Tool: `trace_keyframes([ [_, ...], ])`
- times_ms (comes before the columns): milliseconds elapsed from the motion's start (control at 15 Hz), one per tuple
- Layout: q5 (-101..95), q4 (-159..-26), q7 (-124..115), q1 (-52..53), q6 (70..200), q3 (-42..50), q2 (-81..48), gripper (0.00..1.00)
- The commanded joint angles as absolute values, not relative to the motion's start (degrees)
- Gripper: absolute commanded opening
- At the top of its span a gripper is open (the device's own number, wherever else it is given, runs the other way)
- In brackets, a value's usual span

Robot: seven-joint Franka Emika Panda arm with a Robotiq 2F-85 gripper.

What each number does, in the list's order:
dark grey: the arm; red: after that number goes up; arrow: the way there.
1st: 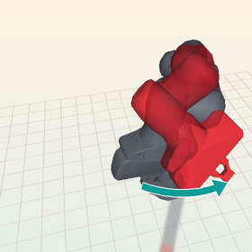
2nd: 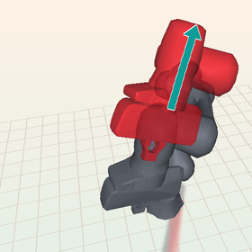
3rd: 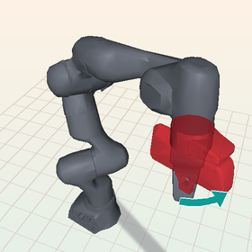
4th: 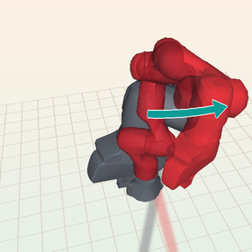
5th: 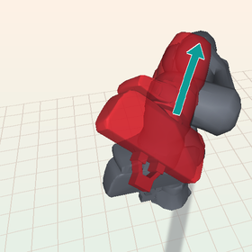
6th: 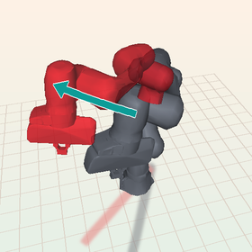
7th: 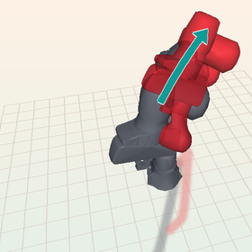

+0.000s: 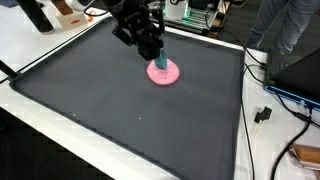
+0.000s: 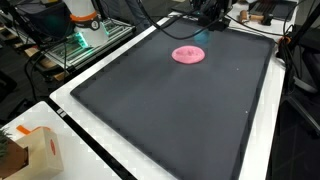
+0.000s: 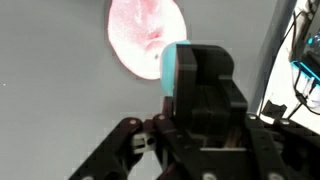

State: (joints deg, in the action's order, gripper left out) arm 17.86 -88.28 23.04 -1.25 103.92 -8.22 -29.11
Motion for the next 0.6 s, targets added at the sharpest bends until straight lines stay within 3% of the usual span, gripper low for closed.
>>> trace_keyframes([
  [0, 12.11, -95.75, 18.14, 2.19, 110.99, -6.85, -22.83, 0.25],
  [533, 1.82, -103.45, 7.92, 6.25, 118.53, -6.72, -16.96, 0.25],
])
